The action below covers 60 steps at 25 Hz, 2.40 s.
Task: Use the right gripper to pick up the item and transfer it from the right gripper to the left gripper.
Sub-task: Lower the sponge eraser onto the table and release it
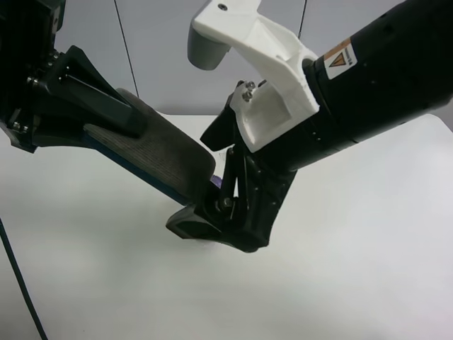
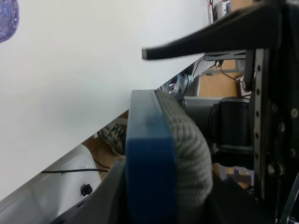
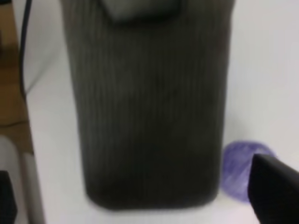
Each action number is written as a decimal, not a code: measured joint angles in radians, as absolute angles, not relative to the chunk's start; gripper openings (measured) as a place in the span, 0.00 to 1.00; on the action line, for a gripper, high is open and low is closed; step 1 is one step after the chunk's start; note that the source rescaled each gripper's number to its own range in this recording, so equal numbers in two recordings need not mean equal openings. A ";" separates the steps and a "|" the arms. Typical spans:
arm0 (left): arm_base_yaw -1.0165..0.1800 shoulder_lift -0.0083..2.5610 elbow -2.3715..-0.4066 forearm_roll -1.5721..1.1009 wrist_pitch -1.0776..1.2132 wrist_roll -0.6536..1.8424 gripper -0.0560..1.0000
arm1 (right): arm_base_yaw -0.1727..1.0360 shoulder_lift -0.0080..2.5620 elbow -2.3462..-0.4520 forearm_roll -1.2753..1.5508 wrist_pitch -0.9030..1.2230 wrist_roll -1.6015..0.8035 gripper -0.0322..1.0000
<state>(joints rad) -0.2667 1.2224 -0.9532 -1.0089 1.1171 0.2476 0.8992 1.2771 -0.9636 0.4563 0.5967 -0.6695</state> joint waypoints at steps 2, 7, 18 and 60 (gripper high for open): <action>-0.267 1.222 -0.953 -1.009 1.117 0.248 0.05 | 0.899 1.254 -0.964 0.429 0.653 -0.624 0.99; -0.267 1.222 -0.953 -1.008 1.117 0.248 0.05 | 0.899 1.162 -0.964 0.322 0.768 -0.469 0.99; -0.267 1.222 -0.953 -1.005 1.117 0.248 0.05 | 0.899 0.905 -0.964 0.218 1.061 -0.283 0.99; -0.267 1.222 -0.953 -1.002 1.116 0.248 0.05 | 0.900 0.152 -0.482 0.013 1.061 0.037 0.99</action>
<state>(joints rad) -0.2667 1.2224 -0.9532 -1.0020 1.1165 0.2476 0.9000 0.1523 -0.4823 0.0130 1.0609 0.0375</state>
